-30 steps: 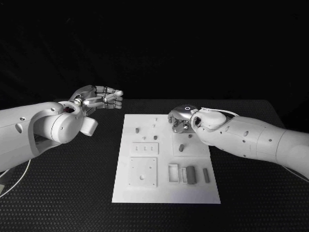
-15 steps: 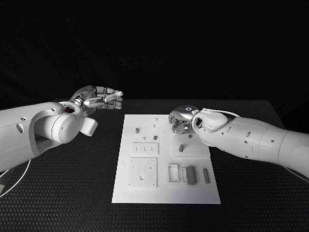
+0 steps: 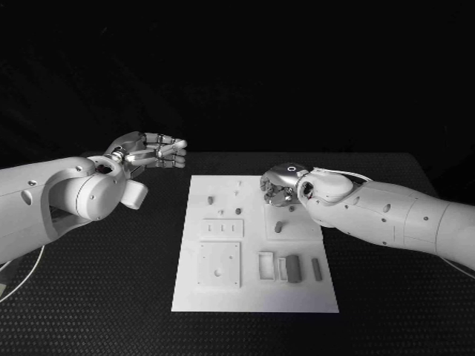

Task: Assemble the parts on the task board

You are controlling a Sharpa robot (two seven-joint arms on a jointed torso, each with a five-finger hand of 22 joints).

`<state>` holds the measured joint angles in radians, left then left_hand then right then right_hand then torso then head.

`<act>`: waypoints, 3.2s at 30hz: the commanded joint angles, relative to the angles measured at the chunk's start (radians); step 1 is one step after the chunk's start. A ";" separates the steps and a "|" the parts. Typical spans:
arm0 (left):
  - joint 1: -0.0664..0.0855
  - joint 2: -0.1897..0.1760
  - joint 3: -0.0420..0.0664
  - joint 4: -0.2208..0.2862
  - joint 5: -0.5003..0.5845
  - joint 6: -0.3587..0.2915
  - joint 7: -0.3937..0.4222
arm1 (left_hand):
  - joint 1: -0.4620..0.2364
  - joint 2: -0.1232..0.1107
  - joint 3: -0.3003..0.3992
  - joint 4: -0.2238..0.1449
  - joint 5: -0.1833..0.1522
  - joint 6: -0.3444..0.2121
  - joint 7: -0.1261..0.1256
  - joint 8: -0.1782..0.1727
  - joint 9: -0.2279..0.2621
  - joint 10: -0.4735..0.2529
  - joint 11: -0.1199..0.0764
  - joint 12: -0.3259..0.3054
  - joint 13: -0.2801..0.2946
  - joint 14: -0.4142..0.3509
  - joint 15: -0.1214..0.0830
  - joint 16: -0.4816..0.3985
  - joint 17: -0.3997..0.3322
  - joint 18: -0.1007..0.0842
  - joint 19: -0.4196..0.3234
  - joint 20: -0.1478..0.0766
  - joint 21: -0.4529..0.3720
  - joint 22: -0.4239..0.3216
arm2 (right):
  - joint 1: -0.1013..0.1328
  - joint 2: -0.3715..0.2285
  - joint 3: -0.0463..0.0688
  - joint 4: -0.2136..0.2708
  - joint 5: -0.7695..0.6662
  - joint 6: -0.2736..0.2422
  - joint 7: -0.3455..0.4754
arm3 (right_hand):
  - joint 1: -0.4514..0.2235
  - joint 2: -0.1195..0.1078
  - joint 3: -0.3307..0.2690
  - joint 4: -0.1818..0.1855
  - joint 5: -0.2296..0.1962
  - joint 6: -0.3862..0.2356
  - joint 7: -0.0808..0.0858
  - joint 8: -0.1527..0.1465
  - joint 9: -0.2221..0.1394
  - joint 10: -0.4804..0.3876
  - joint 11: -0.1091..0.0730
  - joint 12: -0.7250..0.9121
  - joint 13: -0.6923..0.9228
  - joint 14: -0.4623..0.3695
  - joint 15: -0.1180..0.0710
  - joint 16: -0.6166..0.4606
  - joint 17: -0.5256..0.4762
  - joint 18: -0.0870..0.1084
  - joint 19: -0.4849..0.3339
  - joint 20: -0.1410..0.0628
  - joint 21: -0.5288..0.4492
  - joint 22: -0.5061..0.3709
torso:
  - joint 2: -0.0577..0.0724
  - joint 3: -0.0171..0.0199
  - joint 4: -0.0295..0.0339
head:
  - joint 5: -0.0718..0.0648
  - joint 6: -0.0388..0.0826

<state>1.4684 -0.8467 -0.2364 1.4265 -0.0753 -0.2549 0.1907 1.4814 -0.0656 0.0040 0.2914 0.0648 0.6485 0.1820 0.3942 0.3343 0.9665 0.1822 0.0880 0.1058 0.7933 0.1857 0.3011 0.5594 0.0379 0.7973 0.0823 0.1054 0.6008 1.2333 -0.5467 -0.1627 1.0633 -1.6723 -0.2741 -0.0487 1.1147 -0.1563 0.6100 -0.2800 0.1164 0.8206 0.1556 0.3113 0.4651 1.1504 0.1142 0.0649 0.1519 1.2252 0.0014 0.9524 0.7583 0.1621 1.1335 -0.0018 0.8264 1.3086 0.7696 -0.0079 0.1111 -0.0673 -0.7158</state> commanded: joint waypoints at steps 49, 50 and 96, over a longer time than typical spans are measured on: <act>0.001 0.002 0.000 0.001 -0.004 0.018 -0.001 | -0.006 -0.009 -0.008 0.001 -0.007 0.008 0.035 -0.007 -0.002 -0.005 0.001 -0.009 -0.002 0.010 -0.002 -0.007 0.002 0.013 0.011 0.001 -0.007 -0.003 | -0.005 0.031 -0.002 -0.025 -0.023 0.063 -0.007 | -0.073 -0.032 -0.011 0.044 -0.002 0.053 0.011 0.011 0.041 0.081 -0.038 0.042 0.133 0.008 -0.037 0.063 0.006 0.100 0.011 -0.016 0.050 0.017 | 0.001 -0.0009 0.0031 | -0.005 -0.005; 0.001 0.003 0.000 0.000 -0.004 0.018 -0.001 | -0.006 -0.009 -0.008 0.001 -0.007 0.008 0.035 -0.007 -0.002 -0.005 0.001 -0.009 -0.002 0.010 -0.002 -0.007 0.003 0.013 0.011 0.001 -0.007 -0.003 | -0.005 0.031 -0.002 -0.025 -0.023 0.061 -0.007 | -0.073 -0.032 -0.010 0.045 -0.002 0.053 0.012 0.011 0.041 0.081 -0.038 0.042 0.134 0.008 -0.037 0.063 0.006 0.100 0.011 -0.016 0.050 0.017 | 0.001 -0.0011 0.0030 | -0.006 -0.005; 0.001 0.003 0.000 -0.002 -0.008 0.023 0.000 | -0.008 -0.008 -0.008 0.001 -0.009 0.009 0.035 -0.008 -0.002 -0.003 0.001 -0.011 -0.003 0.011 -0.002 -0.008 0.003 0.013 0.012 0.001 -0.008 -0.004 | -0.019 0.039 -0.001 -0.012 -0.081 -0.029 -0.044 | 0.044 0.068 0.013 -0.010 -0.004 0.163 -0.035 0.055 0.092 0.175 -0.079 0.083 0.237 0.038 -0.075 0.087 0.001 0.100 0.023 -0.032 0.087 0.020 | 0.000 -0.0010 0.0019 | -0.010 -0.005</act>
<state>1.4684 -0.8446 -0.2370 1.4223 -0.0777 -0.2462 0.1831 1.4774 -0.0696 0.0013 0.2941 0.0611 0.6520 0.1785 0.3901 0.3330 0.9665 0.1822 0.0811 0.1046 0.7970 0.1820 0.2973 0.5614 0.0371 0.8046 0.0822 0.1016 0.5984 1.2216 -0.5091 -0.1598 1.0451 -1.7420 -0.2981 -0.0927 1.1564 -0.0867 0.6262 -0.2911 0.1158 0.9659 0.1181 0.3616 0.5313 1.3190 0.0356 0.1510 0.3878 1.2617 -0.0700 1.0358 0.7601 0.1645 1.1525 -0.0287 0.9108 1.3084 0.7702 -0.0085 0.1132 -0.0769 -0.7225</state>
